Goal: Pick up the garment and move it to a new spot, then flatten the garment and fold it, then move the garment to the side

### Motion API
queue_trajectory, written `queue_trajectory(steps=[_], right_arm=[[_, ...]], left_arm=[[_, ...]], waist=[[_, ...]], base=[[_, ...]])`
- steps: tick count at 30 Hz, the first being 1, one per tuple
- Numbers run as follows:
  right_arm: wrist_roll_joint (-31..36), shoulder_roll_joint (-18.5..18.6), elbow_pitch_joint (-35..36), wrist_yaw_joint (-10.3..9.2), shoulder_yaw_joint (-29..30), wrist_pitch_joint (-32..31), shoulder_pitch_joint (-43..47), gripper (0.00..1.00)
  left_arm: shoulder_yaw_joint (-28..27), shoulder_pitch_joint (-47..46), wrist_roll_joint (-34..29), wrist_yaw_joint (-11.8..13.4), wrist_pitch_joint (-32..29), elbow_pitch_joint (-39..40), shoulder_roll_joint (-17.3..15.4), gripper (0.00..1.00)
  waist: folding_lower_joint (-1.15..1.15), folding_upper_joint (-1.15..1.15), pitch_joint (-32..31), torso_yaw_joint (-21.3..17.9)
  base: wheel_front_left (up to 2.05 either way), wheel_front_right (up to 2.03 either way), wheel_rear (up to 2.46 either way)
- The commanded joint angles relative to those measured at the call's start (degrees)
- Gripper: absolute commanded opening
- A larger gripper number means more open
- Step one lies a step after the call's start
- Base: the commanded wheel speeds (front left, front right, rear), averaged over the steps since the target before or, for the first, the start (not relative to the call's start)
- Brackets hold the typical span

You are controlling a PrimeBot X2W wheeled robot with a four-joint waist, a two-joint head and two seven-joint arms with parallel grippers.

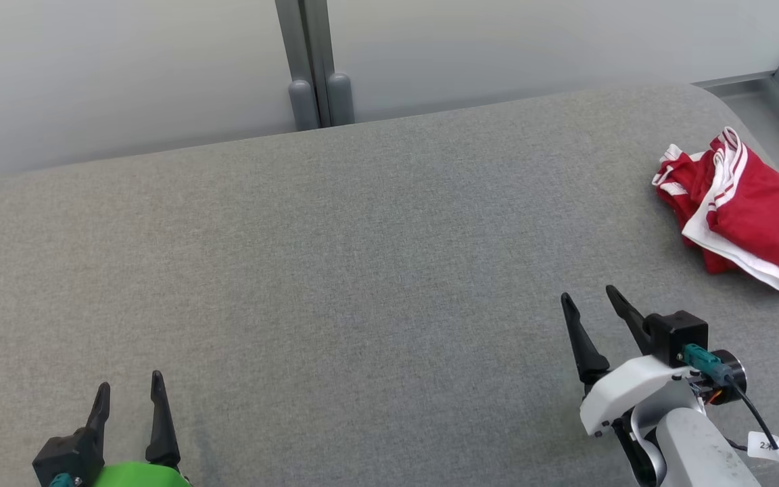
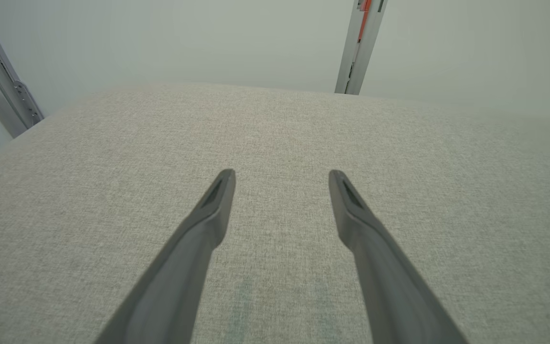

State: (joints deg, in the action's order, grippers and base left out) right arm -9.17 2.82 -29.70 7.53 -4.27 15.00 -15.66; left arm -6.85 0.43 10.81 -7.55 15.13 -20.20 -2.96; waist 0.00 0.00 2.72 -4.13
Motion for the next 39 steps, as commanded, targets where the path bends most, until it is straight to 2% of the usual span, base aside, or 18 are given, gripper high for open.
queue_trajectory(steps=[1, 5, 6, 10, 39], right_arm=[[-0.7, 0.2, -0.1, -0.10, -0.1, 0.2, 1.2, 1.00], [-0.9, 0.2, 0.1, -0.10, -0.3, 0.2, 2.1, 1.00], [-0.5, 0.0, 0.0, 0.01, -0.2, 0.0, 1.4, 0.00], [-0.8, -0.3, -1.6, 0.01, -0.1, -0.3, 2.6, 0.00], [-29.8, -0.2, 4.7, -0.01, 3.7, -7.7, 5.0, 0.00]], left_arm=[[0.2, 1.0, 0.7, 0.1, 0.0, 0.3, 0.0, 1.00], [0.6, 1.8, 2.4, 0.1, 0.0, 0.2, 0.0, 1.00], [0.7, 1.3, 2.5, 0.0, 0.0, 0.1, 0.0, 0.00], [0.8, 1.4, 3.0, 0.0, -0.2, -1.9, 0.5, 0.00], [0.6, -1.7, 30.6, 0.0, -7.7, 1.1, 0.3, 0.00]], waist=[[0.00, 0.00, -1.2, 0.7], [0.00, 0.00, -1.7, 0.8], [0.00, 0.00, -1.6, 0.8], [0.00, 0.00, -1.6, 0.8], [0.00, 0.00, -1.8, 1.6]], base=[[0.00, 0.00, 0.00], [0.00, 0.00, 0.00], [0.00, 0.00, 0.00], [0.00, 0.00, 0.00], [0.00, 0.00, 0.00]])
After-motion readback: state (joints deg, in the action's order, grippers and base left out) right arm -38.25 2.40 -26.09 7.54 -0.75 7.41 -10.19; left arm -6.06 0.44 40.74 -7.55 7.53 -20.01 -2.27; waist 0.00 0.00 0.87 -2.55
